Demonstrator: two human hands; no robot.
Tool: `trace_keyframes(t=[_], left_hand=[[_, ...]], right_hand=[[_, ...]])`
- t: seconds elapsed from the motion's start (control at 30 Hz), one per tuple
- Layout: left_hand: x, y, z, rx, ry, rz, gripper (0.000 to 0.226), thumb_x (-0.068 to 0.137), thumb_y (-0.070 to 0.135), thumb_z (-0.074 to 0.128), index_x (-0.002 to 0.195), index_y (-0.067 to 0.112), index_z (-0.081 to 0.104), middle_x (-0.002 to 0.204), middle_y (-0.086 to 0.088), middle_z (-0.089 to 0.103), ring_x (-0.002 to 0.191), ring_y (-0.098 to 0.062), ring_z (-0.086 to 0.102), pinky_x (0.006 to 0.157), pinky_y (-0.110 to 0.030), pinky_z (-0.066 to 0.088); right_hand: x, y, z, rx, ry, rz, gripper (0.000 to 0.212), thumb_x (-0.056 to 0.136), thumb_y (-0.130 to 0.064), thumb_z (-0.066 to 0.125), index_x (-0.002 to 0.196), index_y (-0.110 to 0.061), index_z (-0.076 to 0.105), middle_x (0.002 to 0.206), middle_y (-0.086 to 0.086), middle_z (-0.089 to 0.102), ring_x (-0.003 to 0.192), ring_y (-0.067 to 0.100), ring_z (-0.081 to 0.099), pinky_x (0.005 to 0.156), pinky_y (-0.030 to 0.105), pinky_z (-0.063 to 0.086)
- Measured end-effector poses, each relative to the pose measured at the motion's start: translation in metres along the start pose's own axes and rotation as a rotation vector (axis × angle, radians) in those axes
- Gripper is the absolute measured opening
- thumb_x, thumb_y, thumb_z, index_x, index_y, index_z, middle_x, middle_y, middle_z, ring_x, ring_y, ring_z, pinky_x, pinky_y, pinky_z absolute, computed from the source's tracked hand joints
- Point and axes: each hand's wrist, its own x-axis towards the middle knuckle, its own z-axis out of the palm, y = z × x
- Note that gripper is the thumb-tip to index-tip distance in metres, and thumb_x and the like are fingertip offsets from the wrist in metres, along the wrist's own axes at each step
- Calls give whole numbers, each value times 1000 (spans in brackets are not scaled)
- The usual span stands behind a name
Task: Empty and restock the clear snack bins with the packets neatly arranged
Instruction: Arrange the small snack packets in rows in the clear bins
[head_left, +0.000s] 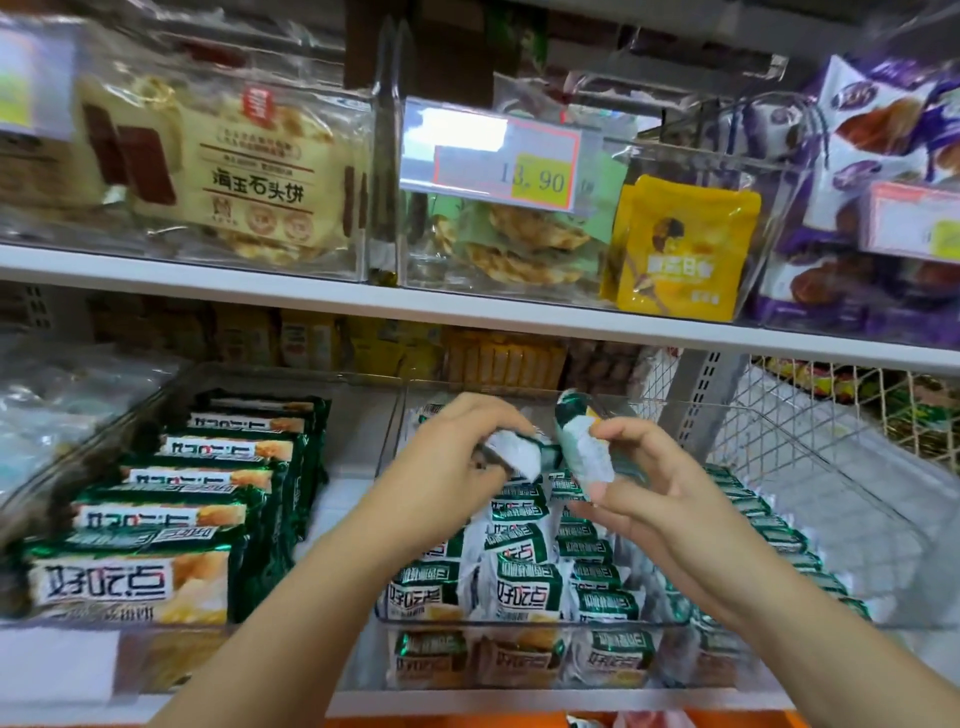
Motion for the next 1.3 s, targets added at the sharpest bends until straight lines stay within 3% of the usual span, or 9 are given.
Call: trace_keyframes(t=[0.1,0.3,0.5,0.73,0.83,0.87,1.0,1.17,1.3], left_hand=[[-2,6,12,-283,-71,-64,26,86,11,65,90,38,63,123,20,44,110,6,48,88,-20,49],[4,6,30,-471,107,-176,17,83,25,71,68,29,65,111,15,56,88,-3,58,83,-28,47],[6,2,37,-553,113,-270,25,85,15,68,94,31,51,102,2,59,57,-17,39,53,-29,34],[8,6,30,-659,132,-394,54,85,10,68,122,40,42,128,11,45,64,-15,53,69,-30,49],[11,9,32,-847,136,-485,54,86,2,66,129,30,51,134,6,46,103,-22,61,83,-33,56],[12,11,34,-952,120,-506,53,86,-3,63,131,23,53,131,2,52,95,-20,66,78,-28,58],[14,22,36,-1244,33,-526,27,92,-8,48,107,7,66,97,-13,73,83,-21,71,70,-30,58],[10,28,37,-1267,-57,-447,41,73,25,70,110,8,63,100,-10,73,93,-21,70,83,-35,55],[8,36,49,-1148,24,-485,29,81,8,70,101,20,53,104,-3,69,87,-15,70,73,-30,57]], right_hand=[[3,3,2,-27,34,-37,16,74,-21,65,89,-20,72,131,-18,53,106,3,63,94,40,52],[2,14,-4,-312,110,-179,21,86,-16,64,79,-33,73,124,-26,55,117,1,55,84,24,54],[5,13,-13,-394,195,-143,53,73,-23,79,109,-44,47,128,-18,49,106,15,60,88,45,54],[9,0,-23,-366,186,-81,62,62,-21,82,112,-35,49,109,0,66,91,16,67,85,38,55],[6,-2,-18,-330,186,-115,65,71,-16,78,124,-37,46,106,-3,61,80,6,68,77,30,57],[4,-2,-14,-330,171,-122,62,75,-13,76,125,-37,47,106,-7,58,77,-1,66,73,24,57],[-1,-4,-5,-332,143,-159,55,78,-11,74,121,-36,52,104,-14,53,76,-6,64,69,14,54],[-1,-1,-2,-427,178,-176,56,73,-16,79,118,-39,52,103,-6,60,67,4,61,67,23,56],[-4,5,6,-495,220,-210,57,66,-24,83,110,-40,50,91,11,60,55,5,47,57,31,46]])
